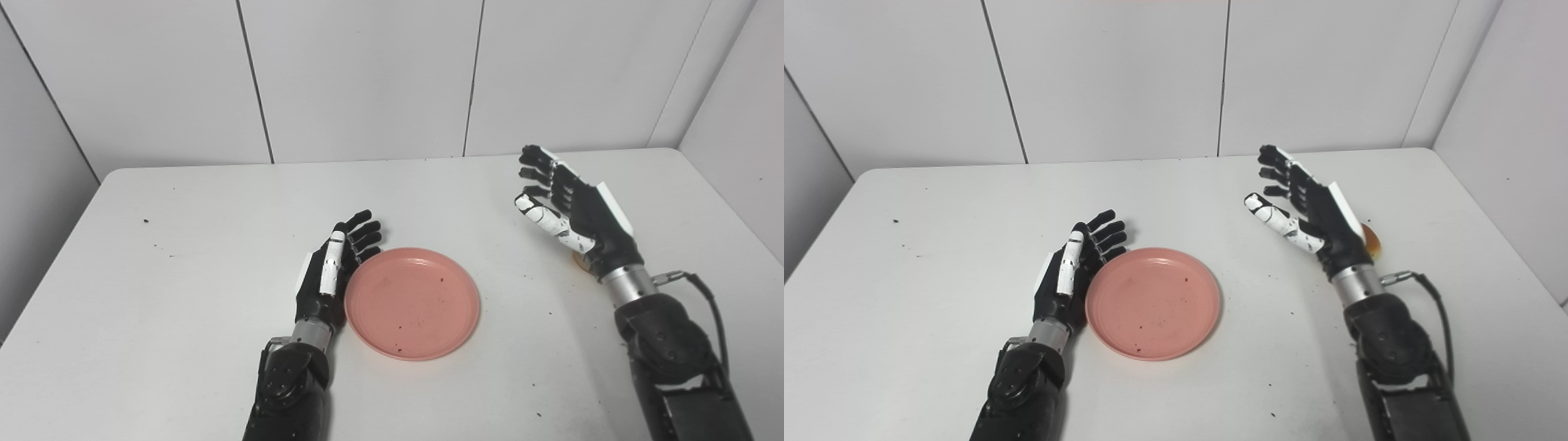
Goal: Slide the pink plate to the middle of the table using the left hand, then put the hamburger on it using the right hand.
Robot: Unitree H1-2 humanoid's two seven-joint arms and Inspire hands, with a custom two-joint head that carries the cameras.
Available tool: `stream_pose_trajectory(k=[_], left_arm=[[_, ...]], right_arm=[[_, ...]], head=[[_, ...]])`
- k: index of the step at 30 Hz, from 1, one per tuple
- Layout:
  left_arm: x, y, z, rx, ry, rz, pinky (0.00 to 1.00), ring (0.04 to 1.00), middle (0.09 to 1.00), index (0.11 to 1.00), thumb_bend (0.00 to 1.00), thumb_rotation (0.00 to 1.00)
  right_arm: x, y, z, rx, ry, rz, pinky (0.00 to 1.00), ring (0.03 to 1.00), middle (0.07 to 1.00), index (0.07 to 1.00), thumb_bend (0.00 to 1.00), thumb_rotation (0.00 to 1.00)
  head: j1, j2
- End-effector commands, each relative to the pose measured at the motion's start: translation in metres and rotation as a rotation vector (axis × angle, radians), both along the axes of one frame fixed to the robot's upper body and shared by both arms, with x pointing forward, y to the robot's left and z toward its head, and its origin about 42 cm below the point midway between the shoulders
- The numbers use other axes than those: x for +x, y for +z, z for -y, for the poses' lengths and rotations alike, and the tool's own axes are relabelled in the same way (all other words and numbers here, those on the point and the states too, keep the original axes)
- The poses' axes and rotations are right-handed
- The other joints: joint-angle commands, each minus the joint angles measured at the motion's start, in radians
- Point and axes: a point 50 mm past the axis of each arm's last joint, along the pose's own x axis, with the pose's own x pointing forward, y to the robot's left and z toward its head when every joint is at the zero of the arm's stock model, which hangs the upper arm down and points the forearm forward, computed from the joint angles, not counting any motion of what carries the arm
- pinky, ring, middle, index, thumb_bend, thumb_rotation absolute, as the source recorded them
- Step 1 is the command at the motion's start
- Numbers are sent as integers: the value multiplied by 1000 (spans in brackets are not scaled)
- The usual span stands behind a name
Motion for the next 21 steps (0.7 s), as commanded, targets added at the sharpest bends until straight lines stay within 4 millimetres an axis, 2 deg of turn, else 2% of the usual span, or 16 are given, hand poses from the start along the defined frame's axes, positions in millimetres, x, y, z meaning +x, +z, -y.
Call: stream_pose_trajectory(k=[1,3,5,10,13,16,20,21], left_arm=[[-6,-13,-6,-6,18,-40,822,819,806,775,355,1000],[-6,-13,-9,-11,32,-46,822,815,799,767,350,1000],[-5,-12,-11,-17,42,-54,821,813,796,763,350,1000],[-3,-13,-18,-13,29,-38,821,826,803,768,364,1000],[-3,-12,-21,-23,32,-39,820,831,805,766,378,1000],[-2,-12,-22,-23,33,-42,813,826,801,761,363,1000],[0,-12,-21,-15,34,-41,806,823,795,757,353,1000],[0,-12,-21,-17,33,-39,805,822,794,754,357,1000]], right_arm=[[1,29,4,-77,-18,74,728,804,837,842,647,518],[3,44,15,-166,-74,84,728,809,837,836,671,461],[5,54,24,-240,-141,80,726,810,832,829,698,461],[9,64,47,-476,-286,47,731,826,843,835,748,495],[13,70,60,-590,-321,17,748,853,871,846,762,466],[17,69,71,-643,-340,-30,735,848,878,854,771,432],[24,58,82,-645,-360,-119,757,863,882,856,801,410],[26,54,85,-646,-367,-135,689,821,881,854,809,389]], head=[[-28,0],[-50,0],[-69,-1],[-129,-11],[-146,-10],[-149,-9],[-151,-17],[-151,-17]])
